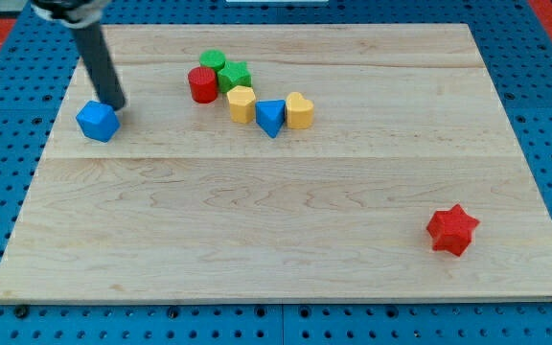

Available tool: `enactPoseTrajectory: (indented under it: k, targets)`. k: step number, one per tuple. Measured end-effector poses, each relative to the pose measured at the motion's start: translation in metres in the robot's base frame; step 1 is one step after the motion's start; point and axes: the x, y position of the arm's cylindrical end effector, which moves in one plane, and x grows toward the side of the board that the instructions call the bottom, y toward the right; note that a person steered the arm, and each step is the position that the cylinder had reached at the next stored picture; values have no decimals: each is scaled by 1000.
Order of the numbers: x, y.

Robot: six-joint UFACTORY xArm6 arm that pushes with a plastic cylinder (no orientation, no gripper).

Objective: Push the blue cube into the yellow hexagon

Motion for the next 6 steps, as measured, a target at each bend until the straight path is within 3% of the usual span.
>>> enactPoseTrajectory:
  k: [1,2,4,5,6]
  targets:
    - [-14,-48]
    - [50,-47]
    - [54,80]
    - [64,39]
    - [41,23]
